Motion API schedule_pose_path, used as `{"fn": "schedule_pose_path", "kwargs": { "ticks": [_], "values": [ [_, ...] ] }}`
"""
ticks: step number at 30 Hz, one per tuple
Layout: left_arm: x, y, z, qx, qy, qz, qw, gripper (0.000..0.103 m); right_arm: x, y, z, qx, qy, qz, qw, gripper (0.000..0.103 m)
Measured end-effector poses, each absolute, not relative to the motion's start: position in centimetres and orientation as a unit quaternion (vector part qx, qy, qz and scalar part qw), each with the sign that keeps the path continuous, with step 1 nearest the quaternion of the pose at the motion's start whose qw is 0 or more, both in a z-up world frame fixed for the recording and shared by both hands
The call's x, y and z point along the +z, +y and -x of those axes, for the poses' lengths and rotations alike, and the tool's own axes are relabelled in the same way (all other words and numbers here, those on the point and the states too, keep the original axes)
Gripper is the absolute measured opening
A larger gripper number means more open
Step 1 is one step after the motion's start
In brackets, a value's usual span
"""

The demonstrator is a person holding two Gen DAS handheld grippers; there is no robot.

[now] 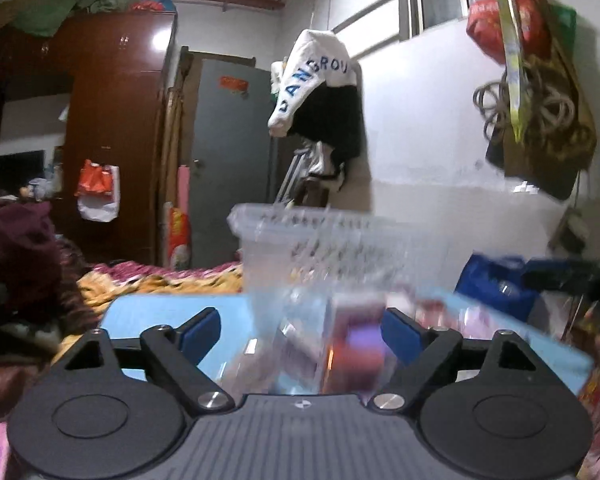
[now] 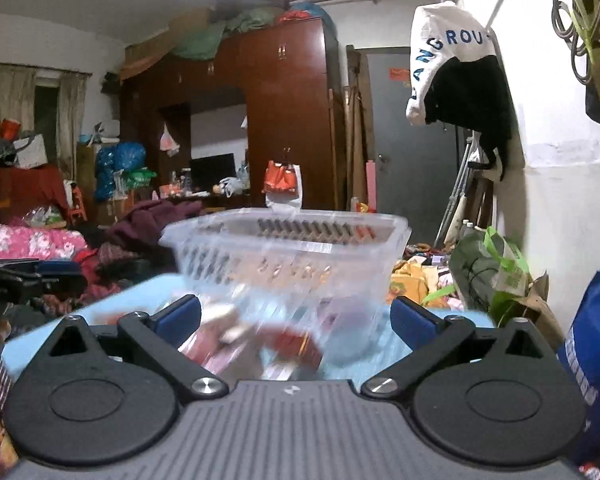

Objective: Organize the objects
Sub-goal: 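Carry both items over the basket and release them inside, then grasp a purple-topped box with left gripper while right grasps a purple wrapped pack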

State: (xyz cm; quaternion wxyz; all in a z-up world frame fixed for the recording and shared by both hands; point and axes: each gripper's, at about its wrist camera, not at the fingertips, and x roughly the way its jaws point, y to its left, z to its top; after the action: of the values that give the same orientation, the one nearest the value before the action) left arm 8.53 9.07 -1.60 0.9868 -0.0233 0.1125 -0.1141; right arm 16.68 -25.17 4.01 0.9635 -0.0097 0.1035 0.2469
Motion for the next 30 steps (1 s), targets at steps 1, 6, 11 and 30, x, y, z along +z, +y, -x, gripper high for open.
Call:
{"fn": "schedule_pose_path", "kwargs": {
  "ticks": [1,6,11,30],
  "values": [
    [-2.2,9.2,-7.6,-0.105,0.114,0.022,0.988,0.088,3.8,-24.8,-16.3,0.245,0.105,0.015,0.964,0.103],
    [-3.9,9.5,-5.7,-0.121,0.137,0.035,0.983,0.083,2.4,-23.5,-15.4,0.236,0.117,0.039,0.964,0.099],
    [-5.6,7.5,-5.0,-0.151,0.14,0.01,0.979,0.081,1.4,-21.0,-14.3,0.224,0.118,0.111,0.961,0.082],
    [-7.3,5.9,-6.8,-0.1,0.148,-0.014,0.984,0.042,-1.6,-19.6,-13.5,0.224,0.132,0.153,0.953,0.067]
  ]
}}
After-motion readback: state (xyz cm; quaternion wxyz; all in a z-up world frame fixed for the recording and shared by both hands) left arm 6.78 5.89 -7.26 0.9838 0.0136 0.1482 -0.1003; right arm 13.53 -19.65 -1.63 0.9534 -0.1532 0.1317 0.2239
